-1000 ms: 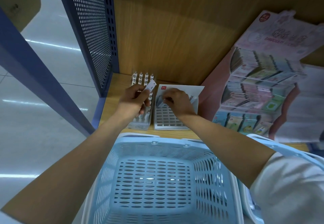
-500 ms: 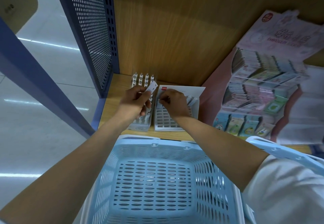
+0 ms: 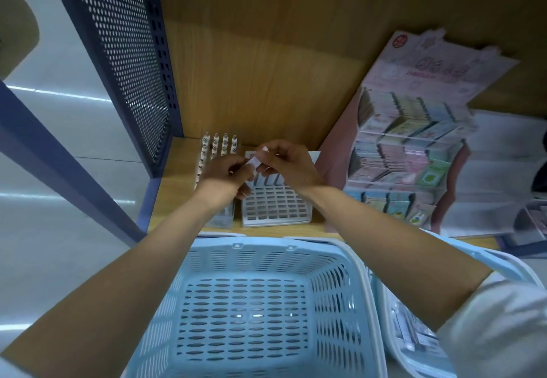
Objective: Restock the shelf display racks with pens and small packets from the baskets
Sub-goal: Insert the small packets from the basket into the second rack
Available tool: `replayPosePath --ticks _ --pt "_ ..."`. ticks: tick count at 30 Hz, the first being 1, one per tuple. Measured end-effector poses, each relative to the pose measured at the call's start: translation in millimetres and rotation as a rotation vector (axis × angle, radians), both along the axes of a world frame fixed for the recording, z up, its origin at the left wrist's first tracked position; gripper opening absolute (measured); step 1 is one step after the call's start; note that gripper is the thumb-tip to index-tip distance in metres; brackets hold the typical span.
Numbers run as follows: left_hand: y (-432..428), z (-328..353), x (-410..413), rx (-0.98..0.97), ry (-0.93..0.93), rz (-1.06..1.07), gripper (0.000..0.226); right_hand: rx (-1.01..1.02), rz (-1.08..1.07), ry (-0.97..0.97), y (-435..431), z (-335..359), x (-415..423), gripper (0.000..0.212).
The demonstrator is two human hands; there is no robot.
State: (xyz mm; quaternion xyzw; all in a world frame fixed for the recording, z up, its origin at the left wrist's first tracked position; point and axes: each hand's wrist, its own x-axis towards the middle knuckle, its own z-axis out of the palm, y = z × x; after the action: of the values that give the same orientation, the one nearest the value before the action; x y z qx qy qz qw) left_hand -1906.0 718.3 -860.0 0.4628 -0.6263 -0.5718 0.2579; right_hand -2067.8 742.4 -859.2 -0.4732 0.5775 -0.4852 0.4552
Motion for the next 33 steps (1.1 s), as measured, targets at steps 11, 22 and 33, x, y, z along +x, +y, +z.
replayPosePath --ticks 11,22,33 --pt "-18 -56 8 -0.977 -0.860 -0.322 0.057 0.019 -0.171 0.568 11 -45 -32 0.005" --pt "-17 -53 2 -0.908 -1.092 -0.382 0.060 -0.083 -0.018 0.917 1 -61 -24 0.010" --pt "-21 -48 11 -1.011 -1.099 -0.405 0.066 -0.088 0.019 0.993 -6 -66 -21 0.008"
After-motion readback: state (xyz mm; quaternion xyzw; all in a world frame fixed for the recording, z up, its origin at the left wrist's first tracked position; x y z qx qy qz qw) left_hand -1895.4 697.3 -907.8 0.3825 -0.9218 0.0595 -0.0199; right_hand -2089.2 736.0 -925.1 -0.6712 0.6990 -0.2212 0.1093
